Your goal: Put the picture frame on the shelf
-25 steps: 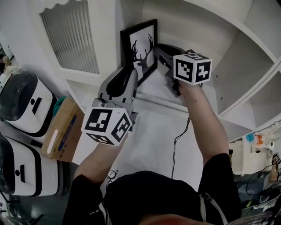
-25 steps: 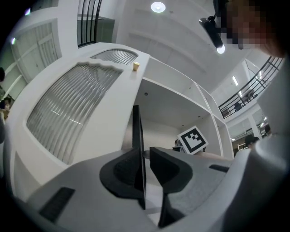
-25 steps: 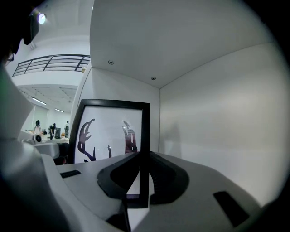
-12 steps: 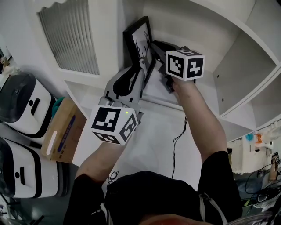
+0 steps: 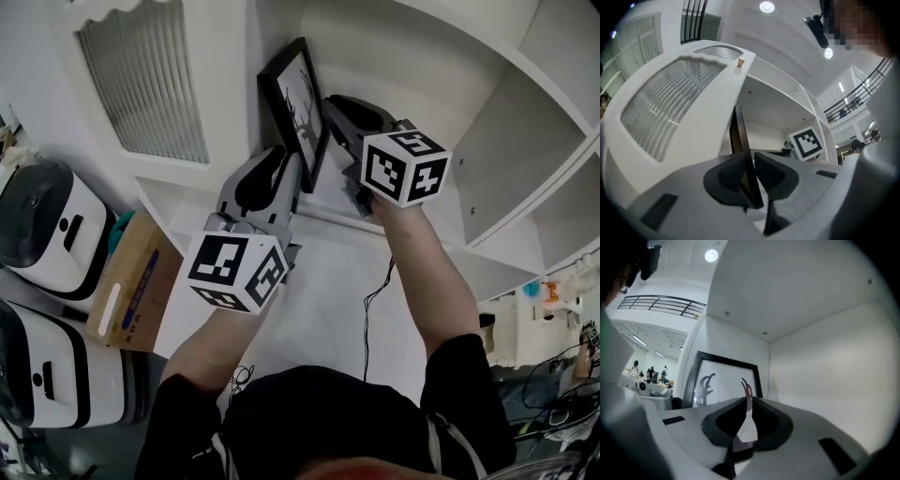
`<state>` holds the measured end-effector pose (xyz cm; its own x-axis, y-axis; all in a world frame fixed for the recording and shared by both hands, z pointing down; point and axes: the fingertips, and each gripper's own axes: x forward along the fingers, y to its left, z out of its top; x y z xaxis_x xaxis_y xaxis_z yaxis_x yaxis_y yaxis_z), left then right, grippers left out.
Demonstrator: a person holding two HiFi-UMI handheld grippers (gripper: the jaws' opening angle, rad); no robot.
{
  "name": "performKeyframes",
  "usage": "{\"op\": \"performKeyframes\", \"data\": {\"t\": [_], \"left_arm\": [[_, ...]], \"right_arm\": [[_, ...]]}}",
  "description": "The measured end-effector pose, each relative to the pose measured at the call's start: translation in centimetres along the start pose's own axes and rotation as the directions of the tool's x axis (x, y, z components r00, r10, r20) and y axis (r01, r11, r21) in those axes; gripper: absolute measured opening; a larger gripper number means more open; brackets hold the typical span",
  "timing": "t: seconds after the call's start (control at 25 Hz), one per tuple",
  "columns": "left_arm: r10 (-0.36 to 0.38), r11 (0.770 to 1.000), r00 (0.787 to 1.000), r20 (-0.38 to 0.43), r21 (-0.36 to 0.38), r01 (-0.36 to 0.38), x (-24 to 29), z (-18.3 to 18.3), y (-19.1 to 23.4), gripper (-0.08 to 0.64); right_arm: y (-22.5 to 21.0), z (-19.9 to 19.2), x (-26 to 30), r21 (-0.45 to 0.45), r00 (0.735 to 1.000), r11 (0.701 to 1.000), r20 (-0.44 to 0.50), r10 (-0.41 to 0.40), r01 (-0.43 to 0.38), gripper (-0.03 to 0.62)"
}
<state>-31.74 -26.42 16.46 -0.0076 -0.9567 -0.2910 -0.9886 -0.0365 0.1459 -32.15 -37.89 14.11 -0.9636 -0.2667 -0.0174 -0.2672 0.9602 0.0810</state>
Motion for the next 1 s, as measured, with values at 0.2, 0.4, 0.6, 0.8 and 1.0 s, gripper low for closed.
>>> {"op": "performKeyframes", "data": {"t": [0.2,0.4,0.6,0.8,1.0], "left_arm": [[0.005,1.000,1.000,-0.006,0.008,-0.005,-0.1,-0.1,0.1,0.071],[0.015,1.000,1.000,-0.010,0.017,-0.014,0.3,0.1,-0.1,0.071],[0.024,0.999,1.000,-0.011,0.034,-0.024,-0.1,0.4,0.1,0.071],[0.028,0.999,1.000,-0.007,0.038,-0.027,-0.7,0.5,0.1,0.071],[0.024,0.999,1.000,-0.014,0.041,-0.023,-1.2,-0.1,0.1,0.071]], "right_arm": [[3.8,-0.2,-2.1,-0.083,0.995,0.991,-0.022,0.101,-0.102,0.049],[5.1,-1.7,-2.1,-0.075,0.990,0.989,-0.079,0.121,-0.127,0.049],[5.4,-1.8,-3.8,-0.060,0.985,0.986,-0.080,0.153,-0.158,0.049],[6.9,-2.5,-4.9,-0.097,0.967,0.967,-0.126,0.222,-0.234,0.052],[7.8,-3.5,-4.7,-0.142,0.959,0.957,-0.167,0.230,-0.254,0.098]]}}
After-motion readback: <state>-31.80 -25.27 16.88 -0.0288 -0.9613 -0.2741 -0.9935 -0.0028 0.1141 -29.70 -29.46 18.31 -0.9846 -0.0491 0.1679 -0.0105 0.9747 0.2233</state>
